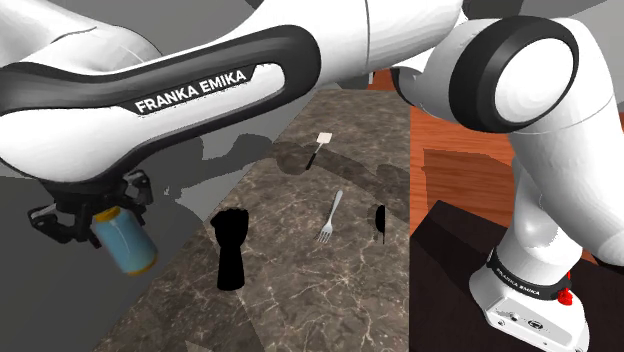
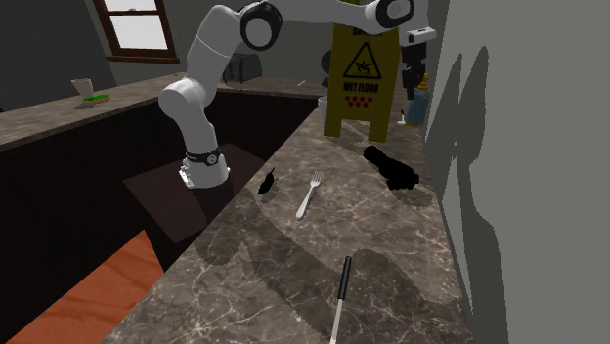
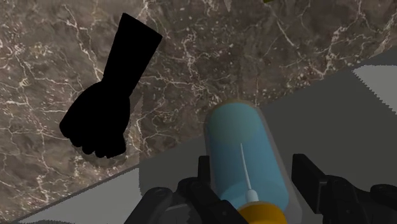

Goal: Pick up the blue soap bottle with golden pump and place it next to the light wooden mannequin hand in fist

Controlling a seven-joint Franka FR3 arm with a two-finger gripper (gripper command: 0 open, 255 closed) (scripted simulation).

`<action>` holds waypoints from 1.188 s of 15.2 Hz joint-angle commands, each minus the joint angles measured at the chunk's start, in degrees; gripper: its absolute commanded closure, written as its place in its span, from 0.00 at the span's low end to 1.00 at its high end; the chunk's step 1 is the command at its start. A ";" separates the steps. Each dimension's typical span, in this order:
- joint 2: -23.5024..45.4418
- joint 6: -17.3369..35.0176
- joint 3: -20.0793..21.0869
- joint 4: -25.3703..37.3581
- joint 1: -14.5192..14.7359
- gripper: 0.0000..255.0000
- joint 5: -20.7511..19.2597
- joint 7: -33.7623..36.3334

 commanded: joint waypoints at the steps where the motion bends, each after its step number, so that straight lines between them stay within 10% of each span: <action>1: 0.79 0.99 -0.11 -0.21 0.25 1.00 -0.26 0.44; 18: 2.06 12.95 -0.77 -11.21 -0.64 1.00 -1.61 3.01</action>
